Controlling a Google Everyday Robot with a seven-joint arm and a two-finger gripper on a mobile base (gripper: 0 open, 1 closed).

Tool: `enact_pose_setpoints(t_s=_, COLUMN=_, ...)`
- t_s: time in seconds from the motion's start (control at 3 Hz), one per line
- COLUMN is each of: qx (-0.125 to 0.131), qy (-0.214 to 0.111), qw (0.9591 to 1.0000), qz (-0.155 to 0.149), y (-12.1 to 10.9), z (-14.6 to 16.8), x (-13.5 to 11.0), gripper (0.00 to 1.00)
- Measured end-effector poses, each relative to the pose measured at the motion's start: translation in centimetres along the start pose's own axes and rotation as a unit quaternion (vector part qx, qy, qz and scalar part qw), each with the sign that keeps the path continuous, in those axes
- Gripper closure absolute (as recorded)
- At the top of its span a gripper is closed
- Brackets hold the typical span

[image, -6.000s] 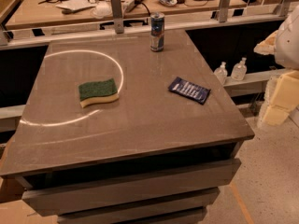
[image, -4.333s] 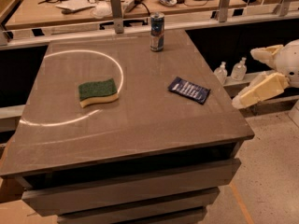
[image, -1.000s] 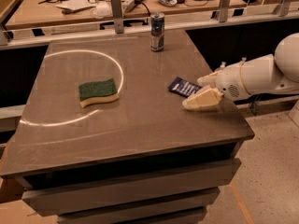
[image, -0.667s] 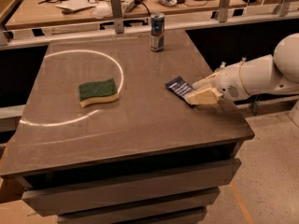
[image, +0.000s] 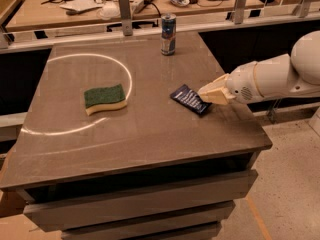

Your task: Move rxbar blueberry near sponge

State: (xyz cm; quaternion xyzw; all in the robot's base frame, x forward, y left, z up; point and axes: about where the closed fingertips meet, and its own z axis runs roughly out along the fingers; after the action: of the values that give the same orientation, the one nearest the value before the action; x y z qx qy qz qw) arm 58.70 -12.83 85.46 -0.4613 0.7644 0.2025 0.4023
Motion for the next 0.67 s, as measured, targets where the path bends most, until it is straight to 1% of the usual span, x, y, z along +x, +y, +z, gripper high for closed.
enact_pose_setpoints(t_s=0.67, qx=-0.028, qy=-0.047, qw=0.9981, qz=-0.027, y=0.1, z=1.8, x=-3.5, gripper=1.0)
